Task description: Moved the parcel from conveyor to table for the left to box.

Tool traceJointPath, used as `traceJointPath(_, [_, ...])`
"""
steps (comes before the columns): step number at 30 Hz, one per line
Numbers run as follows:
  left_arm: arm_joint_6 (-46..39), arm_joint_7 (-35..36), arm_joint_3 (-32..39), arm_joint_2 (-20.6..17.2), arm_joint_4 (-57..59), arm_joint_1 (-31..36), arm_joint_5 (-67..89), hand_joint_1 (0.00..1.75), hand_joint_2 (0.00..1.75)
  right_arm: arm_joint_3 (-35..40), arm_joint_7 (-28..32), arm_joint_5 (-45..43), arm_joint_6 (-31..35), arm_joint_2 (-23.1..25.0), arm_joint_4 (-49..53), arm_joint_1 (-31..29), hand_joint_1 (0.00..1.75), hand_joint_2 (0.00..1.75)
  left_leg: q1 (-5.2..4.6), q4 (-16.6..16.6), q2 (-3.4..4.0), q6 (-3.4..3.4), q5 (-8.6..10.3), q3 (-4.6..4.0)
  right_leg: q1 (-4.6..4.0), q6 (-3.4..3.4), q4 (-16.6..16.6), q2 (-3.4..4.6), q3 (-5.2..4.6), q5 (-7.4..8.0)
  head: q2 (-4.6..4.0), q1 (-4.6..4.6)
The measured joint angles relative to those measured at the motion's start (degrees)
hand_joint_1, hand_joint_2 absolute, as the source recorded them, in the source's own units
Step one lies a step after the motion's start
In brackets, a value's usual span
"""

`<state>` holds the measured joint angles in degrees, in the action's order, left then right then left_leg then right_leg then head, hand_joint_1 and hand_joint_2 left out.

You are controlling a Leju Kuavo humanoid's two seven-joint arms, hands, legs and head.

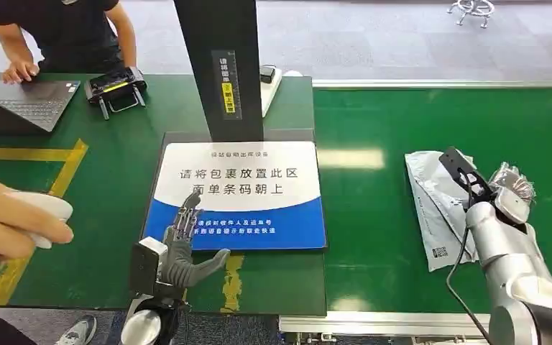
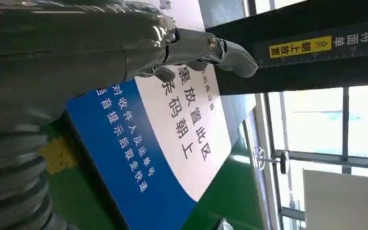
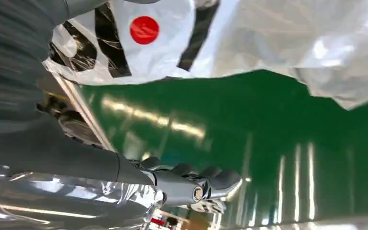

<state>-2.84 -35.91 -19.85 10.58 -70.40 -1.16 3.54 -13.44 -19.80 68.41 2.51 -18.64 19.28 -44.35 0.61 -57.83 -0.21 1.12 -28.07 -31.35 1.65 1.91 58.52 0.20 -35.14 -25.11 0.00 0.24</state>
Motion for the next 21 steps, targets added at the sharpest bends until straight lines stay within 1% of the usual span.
traceJointPath(3, [0.3, 0.0, -0.3, 0.0, 0.6, 0.8, -0.1, 0.0, 1.75, -0.3, -0.9, 0.9, -2.5, -0.2, -0.3, 1.2, 0.0, 1.75, 0.0, 0.0, -0.01, 0.0, 0.0, -0.01, -0.01, 0.0, 0.0, -0.02, 0.0, 0.0, 0.0, 0.0])
traceJointPath(8, [0.6, 0.0, -0.7, 0.0, 1.7, 1.6, -0.4, 0.0, 1.75, -0.9, -0.6, 1.1, -3.0, 0.3, -0.7, 4.0, 0.0, 1.75, 0.01, 0.0, -0.03, 0.0, 0.0, -0.02, -0.02, 0.0, 0.0, -0.03, 0.0, 0.0, 0.0, 0.0])
traceJointPath(11, [0.6, 0.0, -0.9, 0.0, 2.0, 1.6, -0.5, 0.0, 1.75, -1.7, 2.0, 0.6, -2.6, 0.6, -0.7, 5.6, 0.0, 1.75, 0.01, 0.0, -0.03, 0.0, 0.0, -0.02, -0.02, 0.0, 0.0, -0.03, 0.0, 0.0, 0.0, 0.0])
traceJointPath(15, [0.8, -0.2, -1.0, 0.0, 2.4, 1.6, -0.6, 0.0, 1.75, -2.4, 8.5, -0.9, -4.0, 1.2, -0.7, 6.4, 0.0, 1.75, 0.01, 0.0, -0.01, 0.0, 0.0, -0.02, -0.02, 0.0, 0.0, -0.01, 0.0, 0.0, 0.0, 0.0])
traceJointPath(17, [0.9, -0.4, -1.0, 0.0, 2.7, 1.7, -0.7, 0.0, 1.75, -2.6, 9.5, -0.9, -4.1, 1.8, -0.7, 6.7, 0.02, 1.75, 0.01, 0.0, -0.01, 0.0, 0.01, -0.02, -0.02, 0.0, 0.0, -0.01, 0.0, 0.0, 0.0, 0.0])
traceJointPath(18, [0.9, -0.5, -1.0, 0.0, 2.8, 1.8, -0.7, 0.0, 1.75, -2.6, 9.7, -0.9, -4.2, 2.0, -0.7, 6.7, 0.82, 1.75, 0.01, 0.0, -0.01, -0.01, 0.01, -0.02, -0.02, 0.0, 0.0, -0.01, 0.0, 0.0, 0.0, 0.0])
traceJointPath(19, [1.0, -0.5, -1.0, 0.0, 2.9, 1.9, -0.7, 0.0, 1.75, -2.6, 9.7, -0.7, -4.2, 2.3, -0.7, 6.7, 1.69, 1.75, 0.01, 0.0, -0.01, -0.02, 0.02, -0.01, -0.02, 0.01, 0.0, -0.01, 0.0, 0.01, 0.0, 0.0])
traceJointPath(20, [1.0, -0.6, -1.0, 0.0, 3.0, 2.0, -0.7, 0.0, 1.75, -2.6, 9.9, -0.7, -4.2, 2.5, -0.7, 6.8, 1.75, 1.75, 0.01, 0.0, -0.01, -0.02, 0.02, -0.01, -0.02, 0.01, 0.0, -0.01, 0.0, 0.01, 0.0, 0.0])
traceJointPath(21, [1.1, -0.6, -1.0, 0.0, 3.1, 2.1, -0.7, 0.0, 1.75, -2.6, 10.3, -0.7, -4.1, 2.7, -0.7, 6.9, 1.75, 1.75, 0.01, 0.0, -0.01, -0.02, 0.02, -0.01, -0.02, 0.01, 0.0, -0.01, 0.01, 0.01, 0.0, 0.0])
